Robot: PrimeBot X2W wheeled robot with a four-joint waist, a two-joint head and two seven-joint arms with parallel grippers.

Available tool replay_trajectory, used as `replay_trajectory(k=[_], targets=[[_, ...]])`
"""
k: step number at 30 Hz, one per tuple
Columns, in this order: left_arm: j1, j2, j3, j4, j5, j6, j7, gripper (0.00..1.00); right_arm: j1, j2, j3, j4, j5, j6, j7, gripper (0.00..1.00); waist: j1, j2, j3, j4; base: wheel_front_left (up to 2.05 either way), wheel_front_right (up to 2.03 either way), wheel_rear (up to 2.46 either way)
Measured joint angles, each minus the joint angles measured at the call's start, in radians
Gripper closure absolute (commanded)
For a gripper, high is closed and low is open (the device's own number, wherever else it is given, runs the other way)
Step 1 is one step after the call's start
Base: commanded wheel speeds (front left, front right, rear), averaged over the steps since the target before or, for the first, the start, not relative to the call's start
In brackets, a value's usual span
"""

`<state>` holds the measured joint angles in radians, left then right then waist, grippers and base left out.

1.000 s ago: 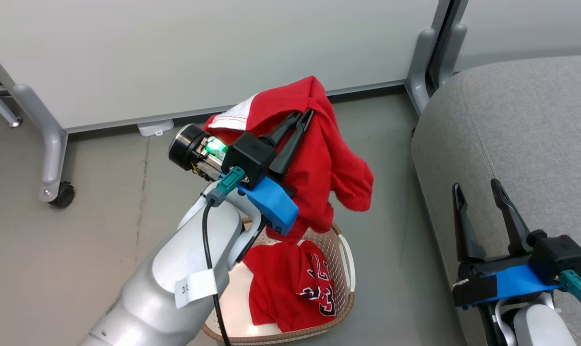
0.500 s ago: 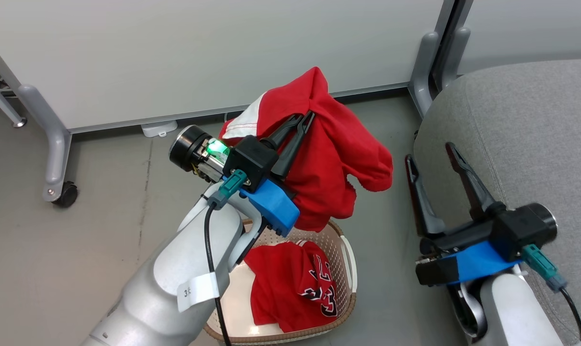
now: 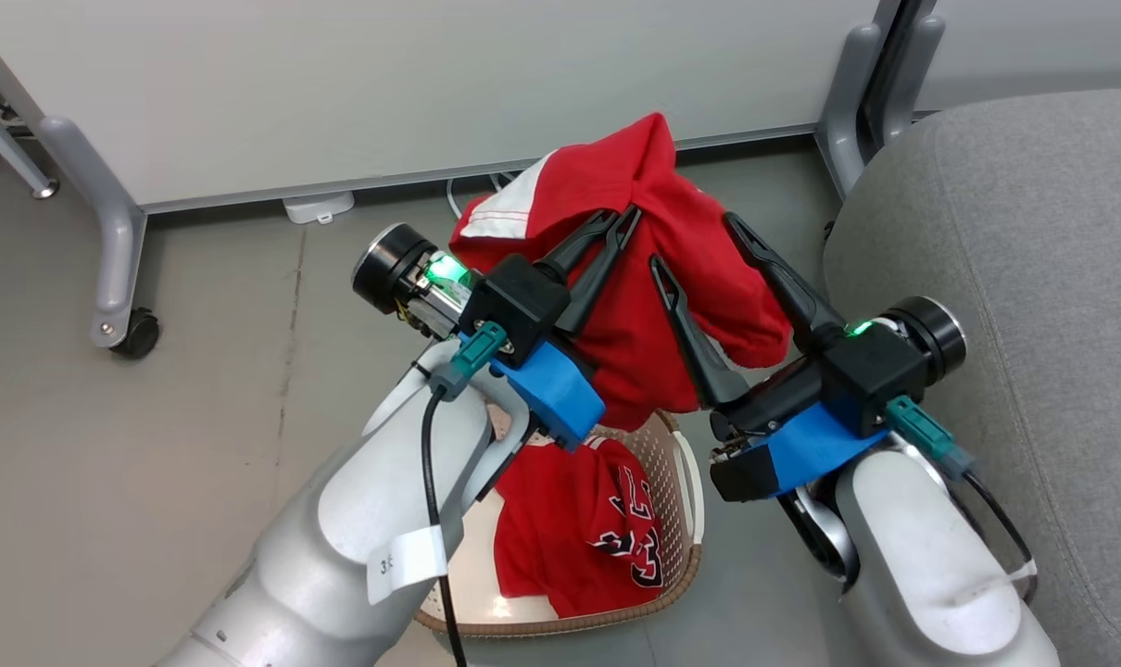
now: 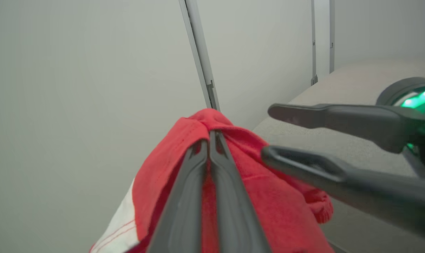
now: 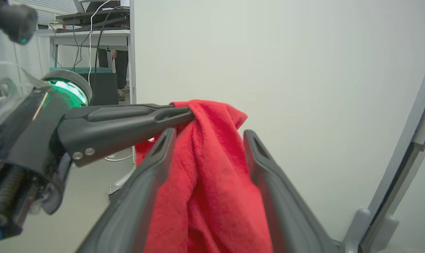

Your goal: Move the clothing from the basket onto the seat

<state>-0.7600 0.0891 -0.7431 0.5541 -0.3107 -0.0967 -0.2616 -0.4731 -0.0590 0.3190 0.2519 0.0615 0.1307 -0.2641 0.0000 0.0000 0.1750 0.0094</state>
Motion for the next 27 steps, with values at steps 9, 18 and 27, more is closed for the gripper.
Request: replay_trajectory(k=[9,18,27], targets=[[-0.017,-0.021,-0.034,-0.024,0.013,-0.01,0.0,1.0,-0.08,0.005,0.004,0.175,-0.033,0.0,0.0,0.0,0.0,0.0,0.024,0.023,0.0,0.0,0.0],[-0.02,-0.03,-0.046,-0.039,0.013,-0.013,0.0,1.0,-0.122,0.007,0.032,0.318,0.012,0.0,0.0,1.0,0.0,0.0,0.015,0.03,0.0,0.0,0.0],[-0.021,-0.032,-0.04,-0.039,0.015,-0.013,0.0,1.0,-0.128,0.008,0.037,0.313,0.029,0.0,0.0,1.0,0.0,0.0,0.014,0.025,0.0,0.0,0.0]])
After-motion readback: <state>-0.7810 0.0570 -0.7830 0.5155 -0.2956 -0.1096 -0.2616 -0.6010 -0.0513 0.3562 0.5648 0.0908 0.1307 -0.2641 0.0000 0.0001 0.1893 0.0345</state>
